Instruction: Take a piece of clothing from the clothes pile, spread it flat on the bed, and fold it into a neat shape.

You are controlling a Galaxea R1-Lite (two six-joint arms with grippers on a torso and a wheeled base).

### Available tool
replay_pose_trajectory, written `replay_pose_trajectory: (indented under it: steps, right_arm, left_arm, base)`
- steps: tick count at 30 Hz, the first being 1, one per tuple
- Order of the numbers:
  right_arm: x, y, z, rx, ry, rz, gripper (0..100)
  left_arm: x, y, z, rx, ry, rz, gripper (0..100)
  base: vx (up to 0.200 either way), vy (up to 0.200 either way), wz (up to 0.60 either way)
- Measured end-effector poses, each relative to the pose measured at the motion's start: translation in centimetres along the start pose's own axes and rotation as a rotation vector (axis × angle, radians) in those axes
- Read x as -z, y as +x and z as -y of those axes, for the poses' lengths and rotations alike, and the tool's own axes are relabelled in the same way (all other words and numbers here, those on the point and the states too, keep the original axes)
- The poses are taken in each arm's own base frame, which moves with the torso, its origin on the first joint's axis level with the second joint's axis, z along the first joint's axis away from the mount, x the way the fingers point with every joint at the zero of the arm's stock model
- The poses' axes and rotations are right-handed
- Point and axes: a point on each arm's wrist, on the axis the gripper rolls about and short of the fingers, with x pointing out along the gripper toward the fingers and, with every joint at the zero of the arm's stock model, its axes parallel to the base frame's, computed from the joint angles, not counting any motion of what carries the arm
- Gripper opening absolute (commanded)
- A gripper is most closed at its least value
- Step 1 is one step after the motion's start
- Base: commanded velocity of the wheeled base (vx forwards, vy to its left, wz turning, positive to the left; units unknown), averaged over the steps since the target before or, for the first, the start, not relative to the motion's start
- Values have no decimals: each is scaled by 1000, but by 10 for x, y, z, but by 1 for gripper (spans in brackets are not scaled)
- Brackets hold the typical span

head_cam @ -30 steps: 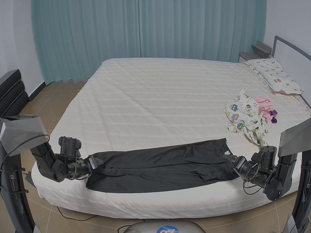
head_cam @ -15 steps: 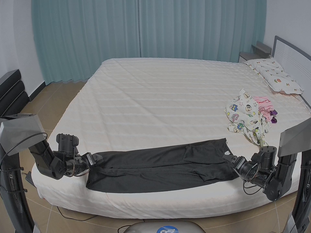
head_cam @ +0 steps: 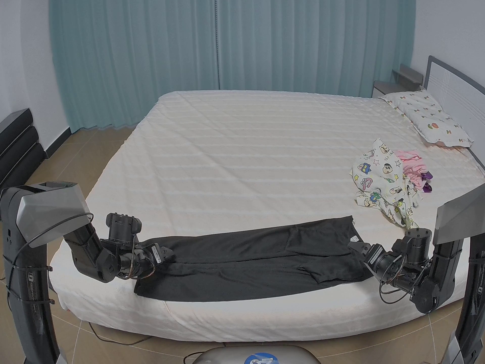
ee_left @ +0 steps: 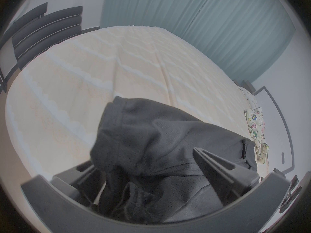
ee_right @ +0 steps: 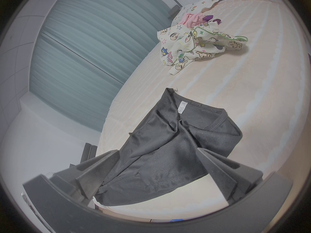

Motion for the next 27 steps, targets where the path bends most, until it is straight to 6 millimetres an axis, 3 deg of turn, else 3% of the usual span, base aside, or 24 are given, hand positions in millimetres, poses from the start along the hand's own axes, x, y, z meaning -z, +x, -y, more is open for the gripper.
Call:
replay_pose_trajectory:
  steps: [15, 27]
  right_arm:
    - [0, -1, 0, 2, 0, -2, 100]
    - [0, -1, 0, -1, -2, -2, 100]
  left_arm:
    - [-5, -8, 0, -28, 11, 38, 0]
    - [-7, -23, 20, -44, 49, 59, 0]
  base:
    - [0, 0, 0]
    - [0, 0, 0]
